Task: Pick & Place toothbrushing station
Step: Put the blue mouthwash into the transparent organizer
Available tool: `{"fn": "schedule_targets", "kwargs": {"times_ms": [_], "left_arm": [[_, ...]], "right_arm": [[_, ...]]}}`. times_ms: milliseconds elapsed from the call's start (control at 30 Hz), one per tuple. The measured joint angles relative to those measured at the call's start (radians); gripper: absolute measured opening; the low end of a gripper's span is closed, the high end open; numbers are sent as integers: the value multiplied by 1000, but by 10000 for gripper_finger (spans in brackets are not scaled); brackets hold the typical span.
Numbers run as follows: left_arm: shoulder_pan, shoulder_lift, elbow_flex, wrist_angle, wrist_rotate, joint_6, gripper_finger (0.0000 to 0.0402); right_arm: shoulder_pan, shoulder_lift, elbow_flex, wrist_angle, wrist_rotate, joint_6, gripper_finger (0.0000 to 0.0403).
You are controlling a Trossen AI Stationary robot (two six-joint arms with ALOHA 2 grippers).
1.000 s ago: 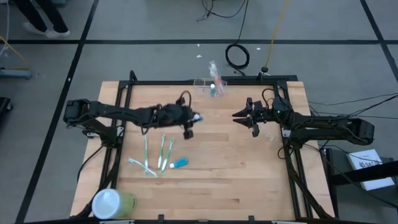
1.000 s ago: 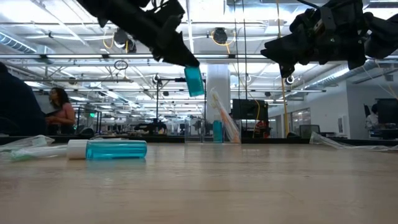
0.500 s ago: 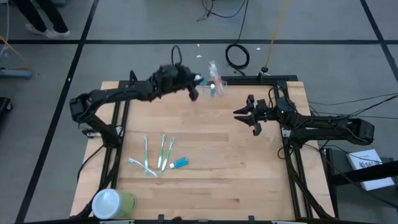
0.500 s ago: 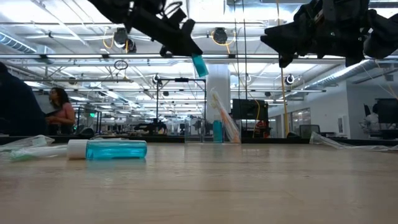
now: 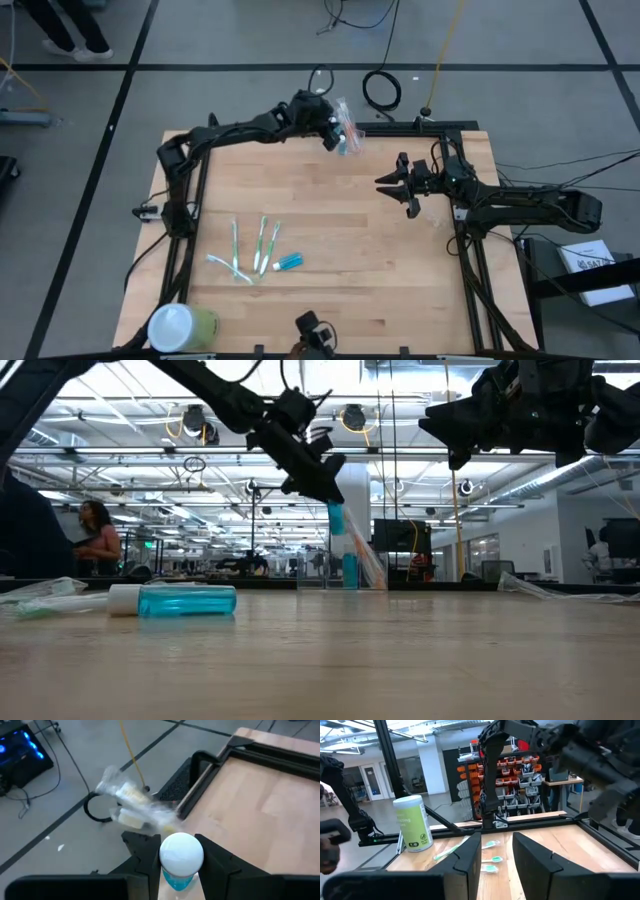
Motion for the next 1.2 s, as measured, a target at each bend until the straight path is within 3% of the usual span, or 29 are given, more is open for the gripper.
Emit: {"fn": "schedule_targets", "kwargs": {"times_ms": [700,1200], "left_arm": [[17,109,2,48,-3,-29,115],[12,123,-2,-10,3,-66,119]], "right_arm": [[0,0,0,-1,-3,0,104],[0,0,0,-3,-4,0,104]]}}
